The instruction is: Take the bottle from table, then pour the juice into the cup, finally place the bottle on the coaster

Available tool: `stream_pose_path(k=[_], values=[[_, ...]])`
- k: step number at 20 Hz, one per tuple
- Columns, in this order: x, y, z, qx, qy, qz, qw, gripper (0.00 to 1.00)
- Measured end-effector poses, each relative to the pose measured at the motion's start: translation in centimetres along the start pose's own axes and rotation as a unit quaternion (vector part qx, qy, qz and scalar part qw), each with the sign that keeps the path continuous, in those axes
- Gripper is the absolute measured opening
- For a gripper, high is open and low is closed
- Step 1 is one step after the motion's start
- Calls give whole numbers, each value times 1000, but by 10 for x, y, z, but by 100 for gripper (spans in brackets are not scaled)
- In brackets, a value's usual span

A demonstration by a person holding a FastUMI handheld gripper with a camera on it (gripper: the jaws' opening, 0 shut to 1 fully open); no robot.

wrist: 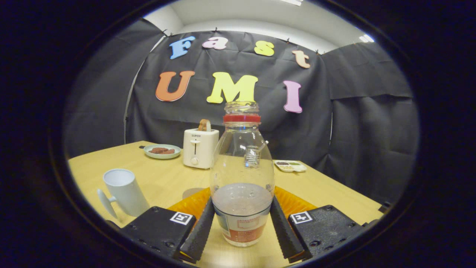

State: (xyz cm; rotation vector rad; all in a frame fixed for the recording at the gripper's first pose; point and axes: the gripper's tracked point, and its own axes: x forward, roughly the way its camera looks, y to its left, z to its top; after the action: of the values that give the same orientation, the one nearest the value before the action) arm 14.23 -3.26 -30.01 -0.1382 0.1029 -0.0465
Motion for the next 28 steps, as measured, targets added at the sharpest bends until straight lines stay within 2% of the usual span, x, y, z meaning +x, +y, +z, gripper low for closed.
stream_pose_path(k=[2,5,11,15,19,23,28], values=[[-8,1,11,-18,-9,-1,1000,81],[-22,-5,27,-72,-23,-26,997,81],[-52,1,57,-170,-55,-48,983,81],[-50,6,57,-196,-45,-42,979,81],[-43,18,54,-226,-11,-2,974,80],[-30,4,56,-296,1,-17,955,80],[-21,3,49,-372,19,-14,928,80]])
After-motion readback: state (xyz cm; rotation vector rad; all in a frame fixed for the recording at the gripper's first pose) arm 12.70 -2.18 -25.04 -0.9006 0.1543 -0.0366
